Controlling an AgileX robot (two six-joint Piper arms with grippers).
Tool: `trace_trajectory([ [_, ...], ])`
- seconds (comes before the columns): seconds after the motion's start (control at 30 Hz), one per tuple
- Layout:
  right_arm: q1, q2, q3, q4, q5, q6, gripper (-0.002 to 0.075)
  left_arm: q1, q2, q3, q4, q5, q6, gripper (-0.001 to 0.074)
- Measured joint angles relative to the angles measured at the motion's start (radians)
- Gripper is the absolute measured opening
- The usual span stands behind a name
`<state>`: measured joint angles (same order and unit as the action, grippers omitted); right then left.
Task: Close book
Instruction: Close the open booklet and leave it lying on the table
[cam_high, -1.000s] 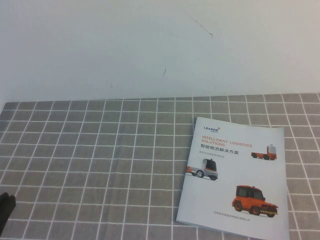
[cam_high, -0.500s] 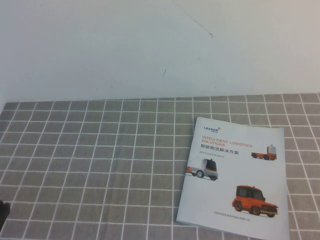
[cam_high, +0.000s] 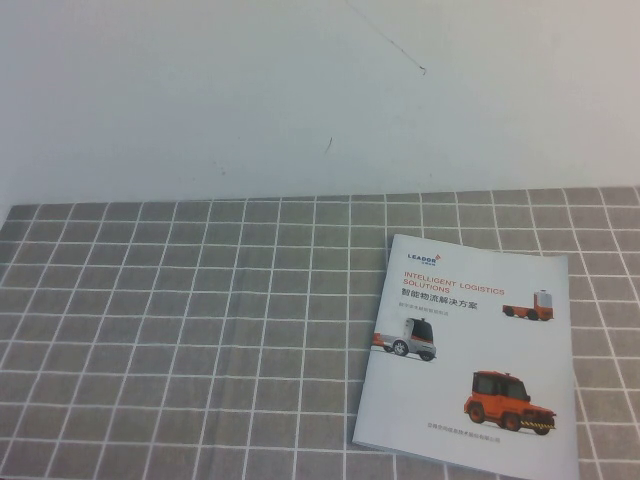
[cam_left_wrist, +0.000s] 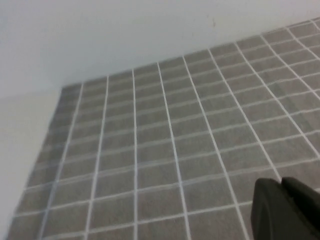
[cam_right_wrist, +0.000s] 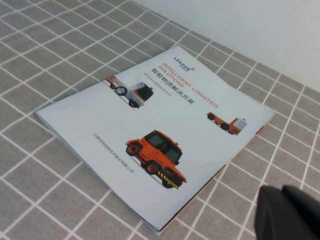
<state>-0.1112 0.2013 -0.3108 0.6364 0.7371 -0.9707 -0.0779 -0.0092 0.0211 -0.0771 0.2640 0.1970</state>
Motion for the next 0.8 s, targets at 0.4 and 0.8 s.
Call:
trace_trajectory([
  [0.4, -0.001, 0.0, 0.0, 0.0, 0.0, -0.001, -0.0003, 0.047, -0.002, -0.002, 0.05, 0.05, -0.217, -0.0004],
  [0.8, -0.001, 0.0, 0.0, 0.0, 0.0, -0.001, -0.0003, 0.047, -0.002, -0.002, 0.05, 0.052, -0.219, -0.0004],
])
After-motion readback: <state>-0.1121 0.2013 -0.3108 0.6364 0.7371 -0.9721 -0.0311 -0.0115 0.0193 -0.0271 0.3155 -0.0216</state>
